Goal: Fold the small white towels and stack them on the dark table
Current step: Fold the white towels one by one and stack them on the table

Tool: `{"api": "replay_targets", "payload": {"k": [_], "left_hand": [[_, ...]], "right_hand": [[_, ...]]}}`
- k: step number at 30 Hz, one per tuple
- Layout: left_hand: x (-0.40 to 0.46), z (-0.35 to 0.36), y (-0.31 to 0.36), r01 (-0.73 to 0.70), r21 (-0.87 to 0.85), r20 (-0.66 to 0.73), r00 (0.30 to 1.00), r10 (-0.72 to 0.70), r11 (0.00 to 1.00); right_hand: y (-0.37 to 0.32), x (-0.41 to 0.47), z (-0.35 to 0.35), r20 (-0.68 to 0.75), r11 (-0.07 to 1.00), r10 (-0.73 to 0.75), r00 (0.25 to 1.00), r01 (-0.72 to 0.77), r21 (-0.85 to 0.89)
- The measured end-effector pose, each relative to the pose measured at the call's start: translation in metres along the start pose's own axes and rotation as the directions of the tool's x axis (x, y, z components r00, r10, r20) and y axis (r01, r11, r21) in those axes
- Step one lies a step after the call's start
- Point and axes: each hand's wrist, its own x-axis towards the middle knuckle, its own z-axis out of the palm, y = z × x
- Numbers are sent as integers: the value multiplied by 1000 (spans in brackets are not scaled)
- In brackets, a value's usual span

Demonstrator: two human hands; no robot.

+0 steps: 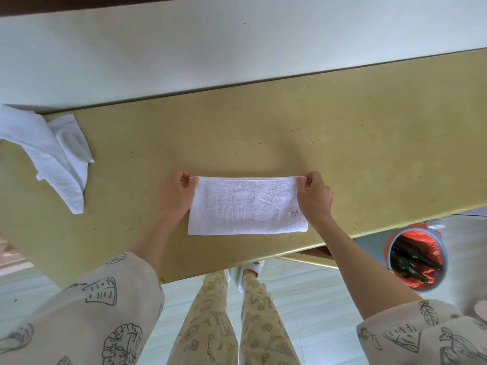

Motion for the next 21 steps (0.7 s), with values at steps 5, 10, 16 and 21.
{"api": "replay_targets", "payload": {"k": [5,10,16,21], "left_hand": [[-2,2,0,-12,-26,-17,1000,12,1000],[-5,1,0,5,-17,-3,1000,-5,1000],[-13,6,7,-301,463,-87,921,381,834],[-7,42,30,-594,412,134,790,599,691]], "right_hand": [[-3,0,0,-7,1000,-9,1000,9,-24],[-2,-4,-1,11,998,7,1000,-8,59],[0,-18,2,-181,954,-282,942,256,-154],[-10,-16,22,-195,760,-634,748,558,-332]]}}
